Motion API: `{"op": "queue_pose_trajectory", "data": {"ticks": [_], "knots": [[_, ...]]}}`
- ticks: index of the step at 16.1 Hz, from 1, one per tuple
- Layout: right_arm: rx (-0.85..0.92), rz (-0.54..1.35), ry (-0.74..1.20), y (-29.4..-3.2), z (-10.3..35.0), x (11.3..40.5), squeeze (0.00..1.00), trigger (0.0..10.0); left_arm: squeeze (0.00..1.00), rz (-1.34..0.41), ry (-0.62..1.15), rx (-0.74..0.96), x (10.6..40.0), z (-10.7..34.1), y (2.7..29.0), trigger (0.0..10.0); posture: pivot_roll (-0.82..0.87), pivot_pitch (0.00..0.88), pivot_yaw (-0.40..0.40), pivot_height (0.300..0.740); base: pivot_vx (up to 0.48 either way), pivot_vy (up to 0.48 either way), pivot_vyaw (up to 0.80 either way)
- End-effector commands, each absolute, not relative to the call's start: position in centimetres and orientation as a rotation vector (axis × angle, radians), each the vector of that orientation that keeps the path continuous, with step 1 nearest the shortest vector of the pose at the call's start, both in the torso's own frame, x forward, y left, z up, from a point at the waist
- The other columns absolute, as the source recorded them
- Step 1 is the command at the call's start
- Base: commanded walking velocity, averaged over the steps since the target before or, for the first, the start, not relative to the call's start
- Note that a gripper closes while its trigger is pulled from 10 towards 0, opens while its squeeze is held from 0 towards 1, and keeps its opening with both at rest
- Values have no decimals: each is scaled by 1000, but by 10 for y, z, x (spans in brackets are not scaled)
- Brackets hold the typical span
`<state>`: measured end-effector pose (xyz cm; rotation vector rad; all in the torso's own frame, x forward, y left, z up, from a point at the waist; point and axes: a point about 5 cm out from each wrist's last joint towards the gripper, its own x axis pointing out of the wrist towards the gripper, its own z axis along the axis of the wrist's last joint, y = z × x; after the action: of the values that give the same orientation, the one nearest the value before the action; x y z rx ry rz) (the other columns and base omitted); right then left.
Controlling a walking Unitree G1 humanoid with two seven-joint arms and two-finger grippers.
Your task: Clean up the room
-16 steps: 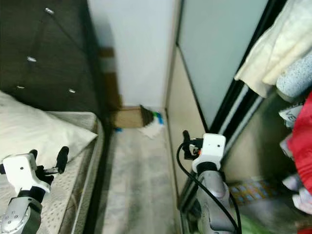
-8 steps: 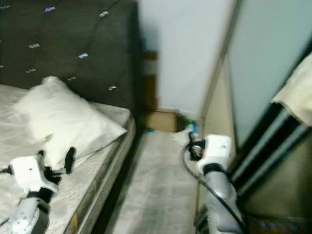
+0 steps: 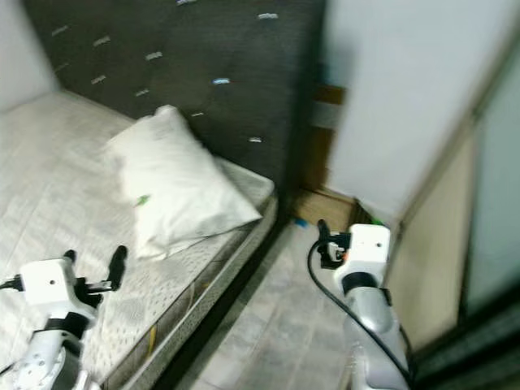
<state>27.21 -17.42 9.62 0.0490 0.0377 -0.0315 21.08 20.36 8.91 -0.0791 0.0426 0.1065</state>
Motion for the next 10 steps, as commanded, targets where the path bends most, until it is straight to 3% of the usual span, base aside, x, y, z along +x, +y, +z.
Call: {"op": "queue_pose_trajectory", "data": {"ticks": [1, 10], "knots": [[51, -18, 36, -172, 98, 272, 0, 10000, 0, 116, 39, -58, 211, 91, 205, 10000, 34, 34, -70, 740, 0, 0, 800], [55, 23, 50, -168, 96, 270, 0, 10000, 0, 121, 66, -56, 209, 88, 204, 10000, 39, 42, -70, 740, 0, 0, 800]]}}
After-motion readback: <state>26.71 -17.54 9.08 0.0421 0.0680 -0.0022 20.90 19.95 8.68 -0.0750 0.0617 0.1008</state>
